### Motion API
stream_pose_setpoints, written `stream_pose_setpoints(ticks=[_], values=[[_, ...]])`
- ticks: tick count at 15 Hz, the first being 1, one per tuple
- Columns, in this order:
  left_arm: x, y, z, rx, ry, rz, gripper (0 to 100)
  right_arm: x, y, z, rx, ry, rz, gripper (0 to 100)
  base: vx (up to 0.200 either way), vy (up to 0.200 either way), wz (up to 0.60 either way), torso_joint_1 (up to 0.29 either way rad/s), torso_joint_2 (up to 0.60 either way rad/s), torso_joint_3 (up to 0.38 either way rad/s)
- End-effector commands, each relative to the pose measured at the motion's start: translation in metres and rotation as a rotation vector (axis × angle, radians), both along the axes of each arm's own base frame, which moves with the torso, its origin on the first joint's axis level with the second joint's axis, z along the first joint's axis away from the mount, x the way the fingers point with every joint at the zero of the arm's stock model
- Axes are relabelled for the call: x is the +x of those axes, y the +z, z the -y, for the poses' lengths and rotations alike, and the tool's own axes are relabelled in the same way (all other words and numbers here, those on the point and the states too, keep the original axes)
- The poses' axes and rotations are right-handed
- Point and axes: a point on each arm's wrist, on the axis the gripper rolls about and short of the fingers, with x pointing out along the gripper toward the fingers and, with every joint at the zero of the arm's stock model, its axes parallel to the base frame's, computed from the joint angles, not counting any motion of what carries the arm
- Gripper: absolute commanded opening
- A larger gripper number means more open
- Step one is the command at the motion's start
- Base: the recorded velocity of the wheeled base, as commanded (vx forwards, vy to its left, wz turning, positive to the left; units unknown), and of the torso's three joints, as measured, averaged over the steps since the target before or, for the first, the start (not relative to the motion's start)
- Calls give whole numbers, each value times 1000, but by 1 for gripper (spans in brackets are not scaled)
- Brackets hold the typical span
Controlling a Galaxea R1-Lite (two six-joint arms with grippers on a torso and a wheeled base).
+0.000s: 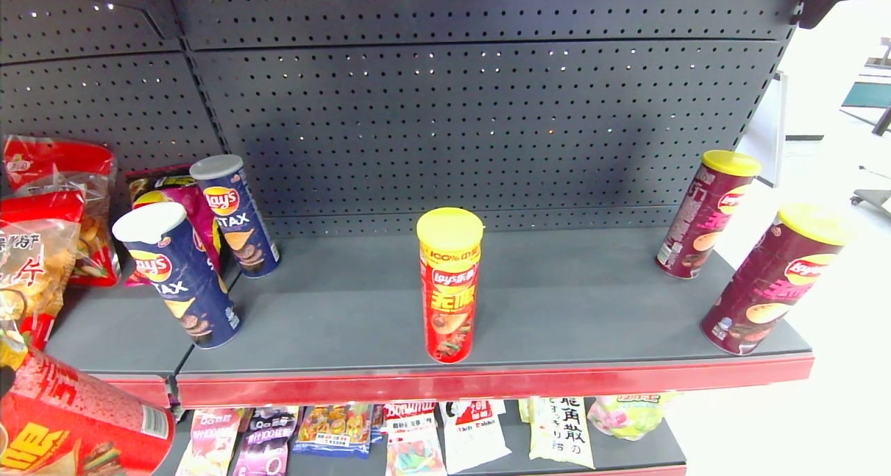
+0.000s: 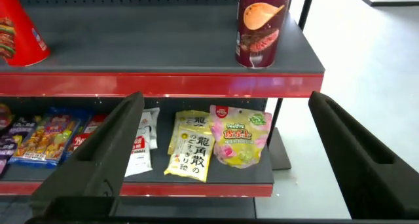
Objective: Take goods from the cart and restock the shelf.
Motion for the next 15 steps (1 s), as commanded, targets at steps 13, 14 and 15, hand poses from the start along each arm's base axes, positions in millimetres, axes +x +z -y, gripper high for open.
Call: stream_pose_setpoints(ticks=[13, 14, 15], values=[[41, 13, 2, 1, -39, -94, 0, 0, 0, 0, 1, 1, 1, 100, 0, 0, -138, 0, 0, 1], [54, 15, 3, -3, -66, -94, 0, 0, 0, 0, 1, 1, 1, 100, 0, 0, 0, 0, 0, 0], [66, 16, 4, -6, -83, -95, 0, 0, 0, 0, 1, 1, 1, 100, 0, 0, 0, 0, 0, 0]])
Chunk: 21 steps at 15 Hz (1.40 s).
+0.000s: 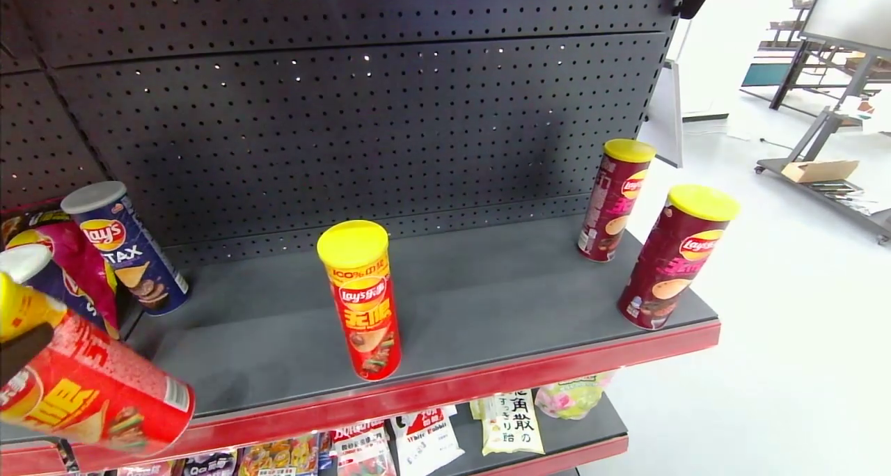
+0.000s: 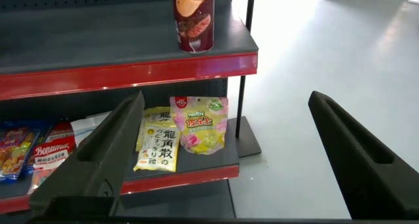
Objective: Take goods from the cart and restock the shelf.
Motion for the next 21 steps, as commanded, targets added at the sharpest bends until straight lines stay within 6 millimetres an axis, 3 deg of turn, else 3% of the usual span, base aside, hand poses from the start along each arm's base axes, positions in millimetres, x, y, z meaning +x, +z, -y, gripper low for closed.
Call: stream_pose_setpoints(ticks=[1, 5, 11, 14, 15, 21], values=[[44, 0, 2, -5, -45, -78, 0, 0, 0, 0, -1, 1, 1, 100, 0, 0, 0, 0, 0, 0], [80, 0, 8, -4, -103, -143, 0, 0, 0, 0, -1, 1, 1, 100, 0, 0, 0, 0, 0, 0], [167, 17, 17, -9, -161, -197, 0, 0, 0, 0, -1, 1, 1, 100, 0, 0, 0, 0, 0, 0], [198, 13, 23, -10, -175, -206, 0, 0, 0, 0, -1, 1, 1, 100, 0, 0, 0, 0, 0, 0], [226, 5, 26, -12, -178, -187, 0, 0, 0, 0, -1, 1, 1, 100, 0, 0, 0, 0, 0, 0], [280, -11, 74, -3, -307, -154, 0, 0, 0, 0, -1, 1, 1, 100, 0, 0, 0, 0, 0, 0]])
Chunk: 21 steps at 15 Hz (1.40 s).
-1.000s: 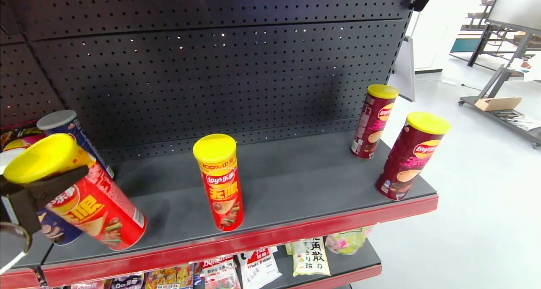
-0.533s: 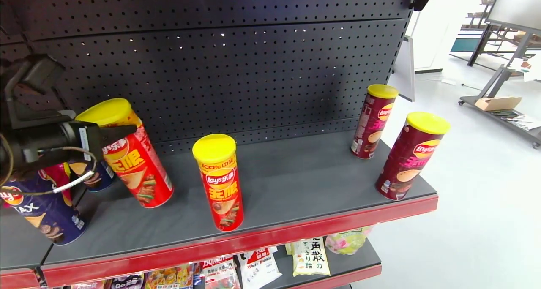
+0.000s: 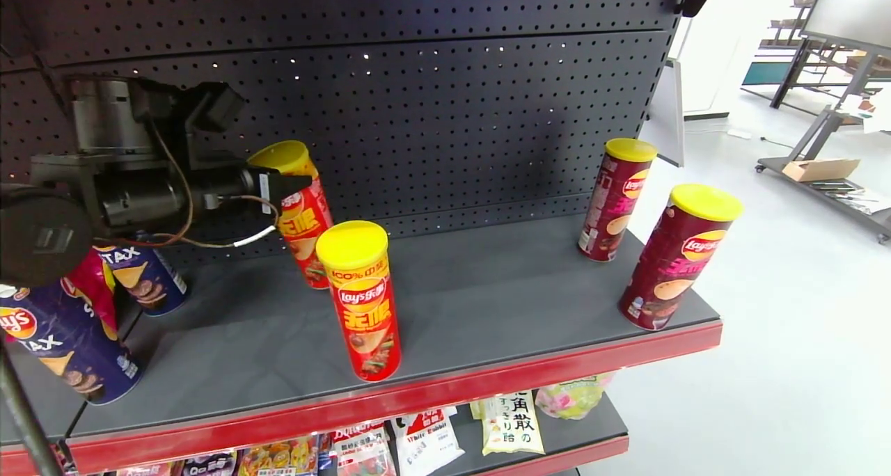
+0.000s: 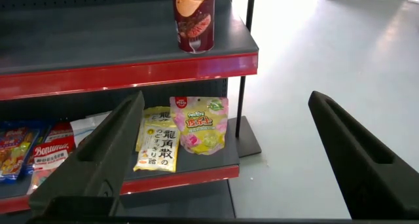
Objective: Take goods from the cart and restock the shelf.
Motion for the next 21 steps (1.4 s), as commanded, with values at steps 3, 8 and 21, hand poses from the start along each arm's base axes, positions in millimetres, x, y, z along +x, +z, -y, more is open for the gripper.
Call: stream_pose_setpoints(ticks=[3, 8, 21], values=[[37, -24, 29, 4, -60, -17, 0, 0, 0, 0, -1, 1, 1, 100, 0, 0, 0, 0, 0, 0], [51, -27, 43, 64, -98, 22, 0, 0, 0, 0, -1, 1, 1, 100, 0, 0, 0, 0, 0, 0], [63, -35, 58, 73, -129, 43, 0, 0, 0, 0, -1, 1, 1, 100, 0, 0, 0, 0, 0, 0]])
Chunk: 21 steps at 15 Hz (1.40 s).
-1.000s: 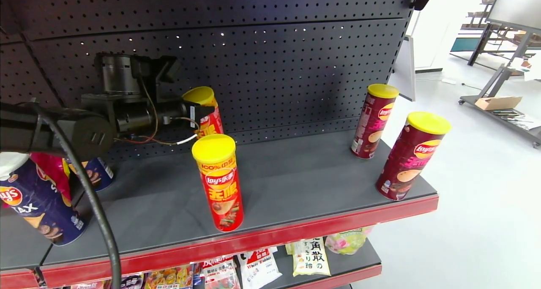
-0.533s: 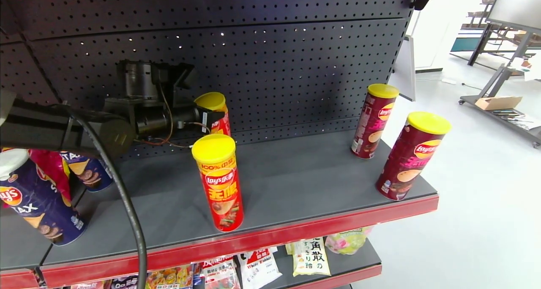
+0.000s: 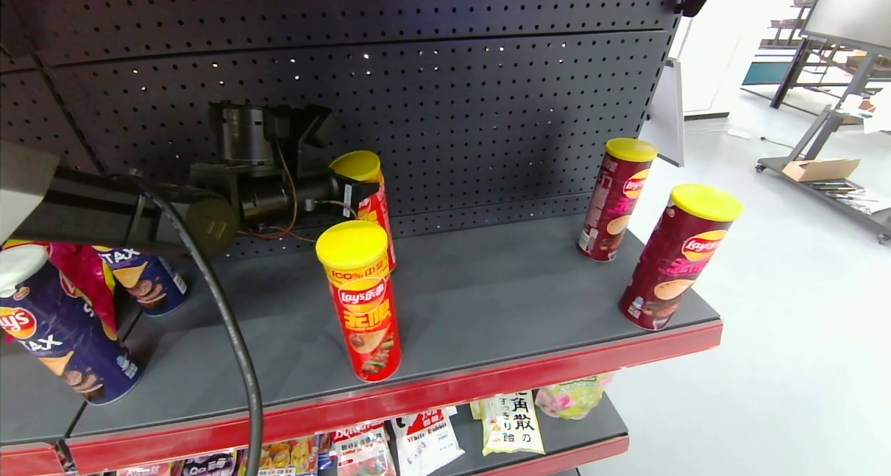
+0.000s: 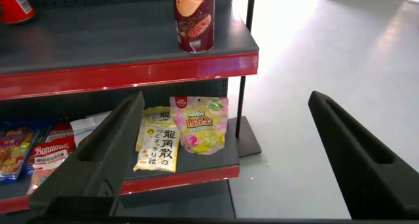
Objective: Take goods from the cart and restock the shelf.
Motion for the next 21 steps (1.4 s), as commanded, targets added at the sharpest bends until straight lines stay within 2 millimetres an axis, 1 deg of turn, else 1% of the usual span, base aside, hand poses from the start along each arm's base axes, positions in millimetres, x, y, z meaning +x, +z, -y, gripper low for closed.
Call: stream_pose_setpoints(ticks=[1, 8, 13, 17, 18, 21], values=[[-1, 0, 3, 0, -6, 0, 0, 0, 0, 0, -1, 1, 1, 100, 0, 0, 0, 0, 0, 0], [-2, -6, 4, 9, -1, -30, 0, 0, 0, 0, -1, 1, 1, 100, 0, 0, 0, 0, 0, 0], [-6, 0, 1, 0, 4, -43, 0, 0, 0, 0, -1, 1, 1, 100, 0, 0, 0, 0, 0, 0], [-7, -7, 0, 2, 9, -66, 0, 0, 0, 0, -1, 1, 1, 100, 0, 0, 0, 0, 0, 0], [-6, -8, 0, 3, 10, -69, 100, 0, 0, 0, -1, 1, 1, 100, 0, 0, 0, 0, 0, 0], [-6, -8, 0, 2, 10, -68, 100, 0, 0, 0, -1, 1, 1, 100, 0, 0, 0, 0, 0, 0]])
